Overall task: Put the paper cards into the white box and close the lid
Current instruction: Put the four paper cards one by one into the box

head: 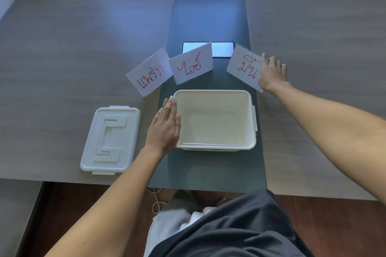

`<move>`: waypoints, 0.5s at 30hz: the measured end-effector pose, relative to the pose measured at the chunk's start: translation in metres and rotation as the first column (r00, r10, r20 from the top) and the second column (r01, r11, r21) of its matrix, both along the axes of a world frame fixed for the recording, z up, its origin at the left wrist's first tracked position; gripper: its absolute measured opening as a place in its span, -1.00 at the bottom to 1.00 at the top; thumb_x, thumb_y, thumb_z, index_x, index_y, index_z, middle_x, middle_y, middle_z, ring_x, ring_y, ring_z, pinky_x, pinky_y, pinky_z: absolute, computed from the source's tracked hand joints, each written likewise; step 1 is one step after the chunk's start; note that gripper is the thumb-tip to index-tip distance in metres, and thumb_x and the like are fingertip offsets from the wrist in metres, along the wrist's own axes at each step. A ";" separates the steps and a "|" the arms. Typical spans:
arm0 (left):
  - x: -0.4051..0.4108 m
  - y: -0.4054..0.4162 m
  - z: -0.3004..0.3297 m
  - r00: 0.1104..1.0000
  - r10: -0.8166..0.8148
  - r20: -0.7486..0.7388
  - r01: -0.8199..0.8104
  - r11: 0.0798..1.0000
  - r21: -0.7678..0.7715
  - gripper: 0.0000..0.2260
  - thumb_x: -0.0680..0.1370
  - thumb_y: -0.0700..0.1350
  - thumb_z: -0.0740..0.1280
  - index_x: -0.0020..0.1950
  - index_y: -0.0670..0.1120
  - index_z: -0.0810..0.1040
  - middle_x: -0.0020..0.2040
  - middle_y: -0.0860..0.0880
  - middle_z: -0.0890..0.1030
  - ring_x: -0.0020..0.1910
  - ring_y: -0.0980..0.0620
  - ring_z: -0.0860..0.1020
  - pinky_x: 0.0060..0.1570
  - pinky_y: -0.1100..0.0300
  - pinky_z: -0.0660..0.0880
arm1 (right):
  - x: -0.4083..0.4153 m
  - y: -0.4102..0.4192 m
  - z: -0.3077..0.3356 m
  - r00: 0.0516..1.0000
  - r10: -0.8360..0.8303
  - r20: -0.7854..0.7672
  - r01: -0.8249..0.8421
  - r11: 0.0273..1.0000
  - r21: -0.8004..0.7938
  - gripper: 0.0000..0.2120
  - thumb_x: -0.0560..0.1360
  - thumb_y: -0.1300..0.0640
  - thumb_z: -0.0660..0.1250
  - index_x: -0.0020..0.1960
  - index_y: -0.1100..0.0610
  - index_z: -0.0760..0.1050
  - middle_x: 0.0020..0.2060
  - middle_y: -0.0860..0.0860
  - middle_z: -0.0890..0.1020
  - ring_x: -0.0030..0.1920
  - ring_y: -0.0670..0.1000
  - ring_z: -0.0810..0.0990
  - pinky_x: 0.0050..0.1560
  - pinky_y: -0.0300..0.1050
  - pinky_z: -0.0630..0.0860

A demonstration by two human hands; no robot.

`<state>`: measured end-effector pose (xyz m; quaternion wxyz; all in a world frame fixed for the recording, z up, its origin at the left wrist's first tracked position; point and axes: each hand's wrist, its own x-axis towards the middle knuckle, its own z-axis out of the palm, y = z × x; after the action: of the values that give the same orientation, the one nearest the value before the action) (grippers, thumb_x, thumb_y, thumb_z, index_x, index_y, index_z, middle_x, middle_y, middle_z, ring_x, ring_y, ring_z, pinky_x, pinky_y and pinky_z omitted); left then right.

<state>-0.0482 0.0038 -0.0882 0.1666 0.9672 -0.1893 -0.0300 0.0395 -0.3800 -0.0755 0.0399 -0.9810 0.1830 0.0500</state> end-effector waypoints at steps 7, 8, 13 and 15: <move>0.000 0.000 0.002 1.000 -0.006 -0.001 0.006 1.000 0.018 -0.47 0.68 0.03 -0.09 0.62 -0.12 -0.06 0.64 -0.01 -0.01 0.61 0.09 -0.08 0.56 0.13 -0.03 | -0.003 -0.007 0.008 1.000 -0.009 0.019 0.008 0.995 0.095 -0.52 0.54 0.32 0.18 0.44 0.15 0.23 0.24 0.28 0.44 0.21 0.37 0.46 0.19 0.19 0.41; 0.000 0.000 0.002 1.000 -0.008 -0.006 0.008 1.000 0.018 -0.47 0.68 0.03 -0.09 0.62 -0.12 -0.07 0.64 -0.02 -0.01 0.61 0.09 -0.08 0.56 0.13 -0.03 | -0.004 -0.008 0.010 1.000 -0.022 0.021 0.019 0.993 0.115 -0.57 0.54 0.33 0.16 0.39 0.15 0.27 0.22 0.28 0.47 0.18 0.38 0.49 0.14 0.21 0.46; 0.000 0.000 0.005 1.000 -0.021 -0.023 0.021 1.000 0.020 -0.47 0.69 0.05 -0.09 0.62 -0.12 -0.08 0.64 -0.01 -0.03 0.61 0.08 -0.09 0.57 0.11 -0.04 | -0.013 -0.008 0.025 0.993 -0.112 0.041 0.103 0.979 0.174 -0.70 0.53 0.34 0.19 0.25 0.20 0.41 0.17 0.30 0.57 0.13 0.37 0.55 0.09 0.18 0.55; 0.000 0.000 0.006 0.999 -0.017 -0.028 0.018 1.000 0.023 -0.47 0.70 0.06 -0.08 0.62 -0.13 -0.08 0.64 -0.02 -0.03 0.61 0.08 -0.10 0.57 0.12 -0.05 | -0.018 -0.006 0.032 0.987 -0.147 0.068 0.132 0.973 0.189 -0.72 0.53 0.32 0.22 0.23 0.24 0.44 0.18 0.31 0.57 0.15 0.37 0.55 0.09 0.15 0.53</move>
<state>-0.0486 0.0038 -0.0819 0.1577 0.9669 -0.1949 -0.0473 0.0217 -0.3860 -0.0437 0.1409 -0.9592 0.2442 0.0235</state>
